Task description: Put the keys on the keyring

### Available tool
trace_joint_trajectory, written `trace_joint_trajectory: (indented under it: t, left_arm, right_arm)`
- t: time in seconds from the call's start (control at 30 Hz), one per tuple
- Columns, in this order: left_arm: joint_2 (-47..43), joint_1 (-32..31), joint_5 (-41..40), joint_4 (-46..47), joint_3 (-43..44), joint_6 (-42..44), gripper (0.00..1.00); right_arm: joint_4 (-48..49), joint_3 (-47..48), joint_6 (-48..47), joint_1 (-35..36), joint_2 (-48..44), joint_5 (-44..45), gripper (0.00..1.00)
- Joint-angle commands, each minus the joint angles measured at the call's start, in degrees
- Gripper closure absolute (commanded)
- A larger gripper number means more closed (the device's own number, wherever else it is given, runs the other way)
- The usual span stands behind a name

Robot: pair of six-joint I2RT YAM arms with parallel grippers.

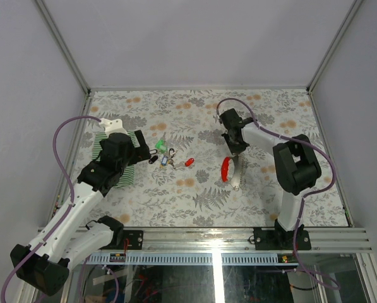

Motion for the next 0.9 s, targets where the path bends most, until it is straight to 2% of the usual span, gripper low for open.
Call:
trace_joint_trajectory:
  t: [0.0, 0.23, 0.37, 0.57, 0.7, 0.87]
  left_arm:
    - [-0.6, 0.3, 2.5, 6.5, -0.3, -0.1, 0.0]
    - [-1.7, 0.4, 8.6, 14.3, 0.1, 2.0, 0.0]
    - [0.0, 0.3, 15.9, 14.2, 3.3, 5.6, 0.0]
    - [0.6, 0.3, 29.4, 17.6, 4.9, 11.3, 0.02]
    - [0.4, 0.3, 35.3, 19.4, 6.8, 13.9, 0.03]
    - [0.7, -0.1, 43.5, 19.9, 11.5, 17.0, 0.06]
  right_arm:
    - [1.9, -1.1, 1.3, 0.5, -9.4, -0.1, 1.0]
    - [5.6, -5.1, -0.4, 0.4, -19.6, -13.2, 1.0]
    - [9.2, -8.1, -0.8, 0.5, -25.8, -23.2, 1.0]
    - [23.6, -15.8, 1.8, 0.5, -38.0, -37.7, 1.0]
    - [32.0, -20.1, 3.8, 0.5, -44.3, -43.8, 1.0]
    - [30.7, -16.9, 3.6, 0.4, -48.1, -52.7, 1.0]
